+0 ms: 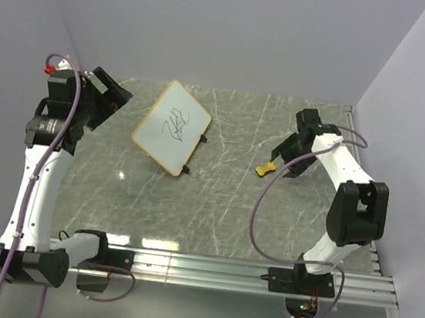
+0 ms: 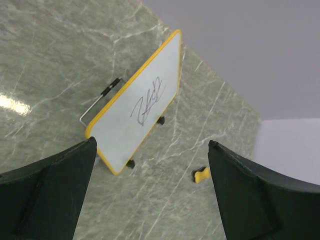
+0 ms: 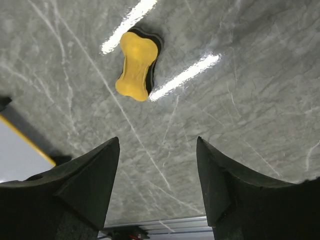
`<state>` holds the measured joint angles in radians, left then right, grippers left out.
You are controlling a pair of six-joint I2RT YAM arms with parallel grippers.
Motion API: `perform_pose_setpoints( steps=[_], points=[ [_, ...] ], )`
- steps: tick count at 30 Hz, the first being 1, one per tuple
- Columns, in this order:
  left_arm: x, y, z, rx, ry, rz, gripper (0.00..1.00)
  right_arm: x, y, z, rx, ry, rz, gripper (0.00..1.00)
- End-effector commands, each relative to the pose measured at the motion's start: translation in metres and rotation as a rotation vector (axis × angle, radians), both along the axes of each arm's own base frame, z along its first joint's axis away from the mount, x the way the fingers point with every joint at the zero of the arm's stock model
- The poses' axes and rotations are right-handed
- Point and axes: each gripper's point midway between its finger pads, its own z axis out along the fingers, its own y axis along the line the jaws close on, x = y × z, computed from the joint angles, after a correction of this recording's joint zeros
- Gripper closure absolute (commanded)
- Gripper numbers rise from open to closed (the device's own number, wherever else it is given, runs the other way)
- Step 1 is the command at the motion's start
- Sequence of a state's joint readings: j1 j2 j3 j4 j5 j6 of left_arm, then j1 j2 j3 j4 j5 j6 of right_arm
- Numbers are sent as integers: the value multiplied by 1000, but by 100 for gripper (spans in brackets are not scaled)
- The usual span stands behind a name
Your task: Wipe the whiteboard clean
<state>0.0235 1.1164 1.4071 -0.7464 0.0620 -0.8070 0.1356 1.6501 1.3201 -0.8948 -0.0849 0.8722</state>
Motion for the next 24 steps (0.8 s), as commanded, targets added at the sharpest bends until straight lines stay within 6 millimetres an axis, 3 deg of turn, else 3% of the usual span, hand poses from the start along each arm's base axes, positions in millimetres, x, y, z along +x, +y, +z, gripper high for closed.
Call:
perform_pose_setpoints(
  steps=[1,5,11,19,24],
  points=[
    [-8,-1,-24,54,59,-30,1,3,-2,3,-68,14,7,30],
    [-12,-5,-27,45,64,-48,2,9,-1,-27,-90,87,27,33],
    [-18,1,-20,80,51,-31,2,24,0,-49,-107,120,49,36],
    [-9,-1,-20,78,49,-40,3,49,8,-44,-98,101,64,39],
    [-2,-11,-18,78,44,-74,3,51,11,-50,-102,125,68,39]
  ],
)
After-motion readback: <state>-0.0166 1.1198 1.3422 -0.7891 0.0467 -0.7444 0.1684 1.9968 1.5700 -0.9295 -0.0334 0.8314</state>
